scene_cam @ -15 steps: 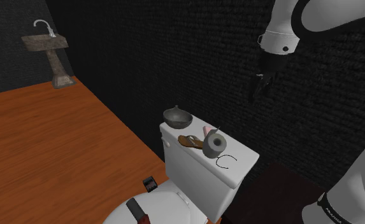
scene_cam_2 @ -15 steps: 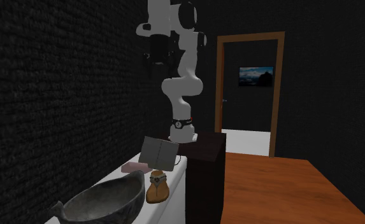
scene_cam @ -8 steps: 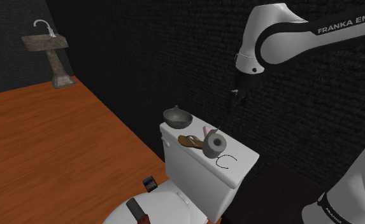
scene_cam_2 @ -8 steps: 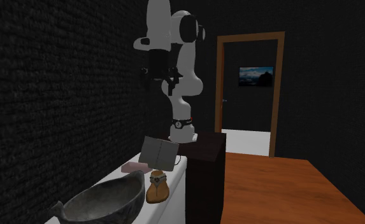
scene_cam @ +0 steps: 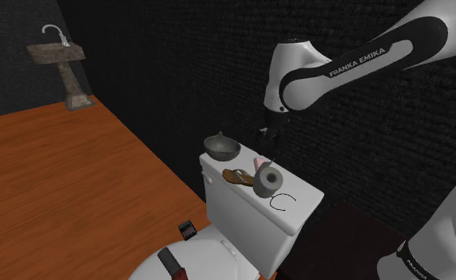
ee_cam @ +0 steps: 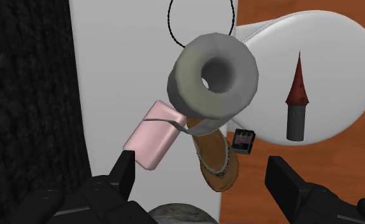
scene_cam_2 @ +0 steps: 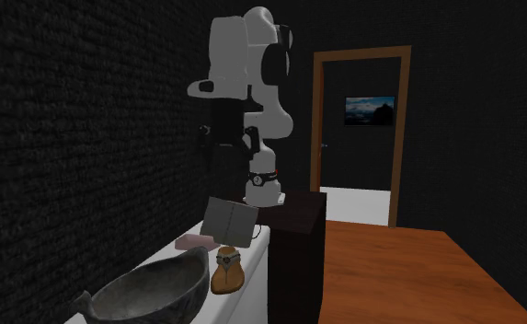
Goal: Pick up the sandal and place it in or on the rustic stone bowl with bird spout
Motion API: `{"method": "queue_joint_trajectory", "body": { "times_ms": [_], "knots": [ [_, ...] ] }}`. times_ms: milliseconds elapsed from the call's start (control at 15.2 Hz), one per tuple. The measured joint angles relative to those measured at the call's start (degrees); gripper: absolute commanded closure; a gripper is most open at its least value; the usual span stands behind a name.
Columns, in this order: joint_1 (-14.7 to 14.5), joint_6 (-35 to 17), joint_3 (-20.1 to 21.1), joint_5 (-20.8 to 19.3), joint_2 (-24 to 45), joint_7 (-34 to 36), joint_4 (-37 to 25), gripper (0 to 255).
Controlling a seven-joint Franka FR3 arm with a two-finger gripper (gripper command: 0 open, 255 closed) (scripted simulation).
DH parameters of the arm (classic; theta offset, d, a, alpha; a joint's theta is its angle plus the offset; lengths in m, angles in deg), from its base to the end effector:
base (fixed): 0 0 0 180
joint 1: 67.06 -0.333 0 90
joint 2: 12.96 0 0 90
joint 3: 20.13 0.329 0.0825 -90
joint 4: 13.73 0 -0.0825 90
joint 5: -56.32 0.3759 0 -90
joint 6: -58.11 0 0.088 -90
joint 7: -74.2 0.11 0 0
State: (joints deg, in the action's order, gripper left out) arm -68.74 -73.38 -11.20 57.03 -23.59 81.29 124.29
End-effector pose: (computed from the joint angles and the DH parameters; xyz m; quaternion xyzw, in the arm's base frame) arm 0.4568 0.0867 0.4044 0.9990 0.0259 0.0358 0.0041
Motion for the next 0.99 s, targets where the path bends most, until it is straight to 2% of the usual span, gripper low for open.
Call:
{"method": "queue_joint_trajectory", "body": {
  "times_ms": [330,726,990],
  "knots": [
    [-0.20,-7.53,1.15,-3.42,11.82,3.27,-4.55,0],
    [-1.76,-12.27,0.77,-8.50,25.90,7.46,-13.99,0],
    [-2.79,-14.26,0.27,-10.14,30.36,9.05,-16.45,0]
  ]
}}
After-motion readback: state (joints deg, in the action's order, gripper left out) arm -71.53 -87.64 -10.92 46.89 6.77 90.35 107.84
